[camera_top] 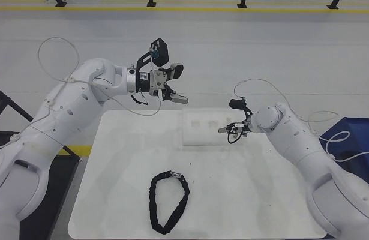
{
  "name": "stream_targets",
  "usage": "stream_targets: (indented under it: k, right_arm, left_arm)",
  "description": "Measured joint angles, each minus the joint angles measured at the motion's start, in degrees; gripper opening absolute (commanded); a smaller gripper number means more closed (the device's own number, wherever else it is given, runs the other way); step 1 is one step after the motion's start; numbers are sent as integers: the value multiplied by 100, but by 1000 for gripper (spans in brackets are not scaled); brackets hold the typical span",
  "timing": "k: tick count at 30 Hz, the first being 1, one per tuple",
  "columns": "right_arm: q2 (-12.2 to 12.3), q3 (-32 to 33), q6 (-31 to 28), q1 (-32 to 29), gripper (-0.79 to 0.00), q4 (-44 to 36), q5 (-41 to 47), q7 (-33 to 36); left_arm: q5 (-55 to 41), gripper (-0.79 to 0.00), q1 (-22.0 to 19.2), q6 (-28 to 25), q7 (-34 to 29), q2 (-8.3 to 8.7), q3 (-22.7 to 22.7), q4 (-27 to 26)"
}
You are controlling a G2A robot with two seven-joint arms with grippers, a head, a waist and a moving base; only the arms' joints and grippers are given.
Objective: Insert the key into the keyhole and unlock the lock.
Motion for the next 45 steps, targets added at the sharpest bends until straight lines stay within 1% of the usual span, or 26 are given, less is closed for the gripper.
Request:
stream_targets:
  k: [10, 13, 16, 18, 21, 25, 26, 28, 29, 30, 31, 32, 33, 37, 43, 45]
  right_arm:
    - [-1, -19, 34, -6, 0, -16, -35, -32]
    - [3, -53, 489, -38, 0, -301, -328, -117]
    - [13, -149, 1133, -72, 0, -621, -777, -59]
    - [26, -120, 1408, -129, 0, -840, -862, -47]
    - [65, -54, 1645, -202, 0, -1022, -952, -30]
    - [99, 29, 1715, -292, 0, -1108, -1008, 33]
    - [102, 48, 1741, -302, -12, -1110, -1013, 58]
    - [104, 91, 1808, -316, -185, -1118, -1021, 121]
    - [105, 106, 1840, -319, -289, -1121, -1035, 147]
    - [105, 122, 1881, -323, -311, -1128, -1061, 180]
    - [104, 132, 1919, -324, -311, -1131, -1083, 214]
    - [102, 140, 1960, -325, -379, -1135, -1104, 251]
    - [100, 150, 2005, -328, -409, -1135, -1133, 298]
    - [84, 190, 2130, -334, -480, -1100, -1215, 353]
    - [45, 282, 2142, -356, -511, -919, -1246, 250]
    - [16, 298, 2137, -363, -548, -852, -1250, 213]
  left_arm:
    - [0, 0, 0, 0, 0, 0, 0, 0]
    - [0, 0, 0, 0, 0, 0, 0, 0]
    - [0, 0, 0, 0, 0, 0, 0, 0]
    - [0, 0, 0, 0, 0, 0, 0, 0]
    - [0, 0, 0, 0, 0, 0, 0, 0]
    - [0, 0, 0, 0, 0, 0, 0, 0]
    - [0, 0, 0, 0, 0, 0, 0, 0]
    - [0, 0, 0, 0, 0, 0, 0, 0]
    - [0, 0, 0, 0, 0, 0, 0, 0]
    - [0, 0, 0, 0, 0, 0, 0, 0]
    - [0, 0, 0, 0, 0, 0, 0, 0]
    - [0, 0, 0, 0, 0, 0, 0, 0]
    - [0, 0, 0, 0, 0, 0, 0, 0]
    - [0, 0, 0, 0, 0, 0, 0, 0]
    - [0, 0, 0, 0, 0, 0, 0, 0]
    - [0, 0, 0, 0, 0, 0, 0, 0]
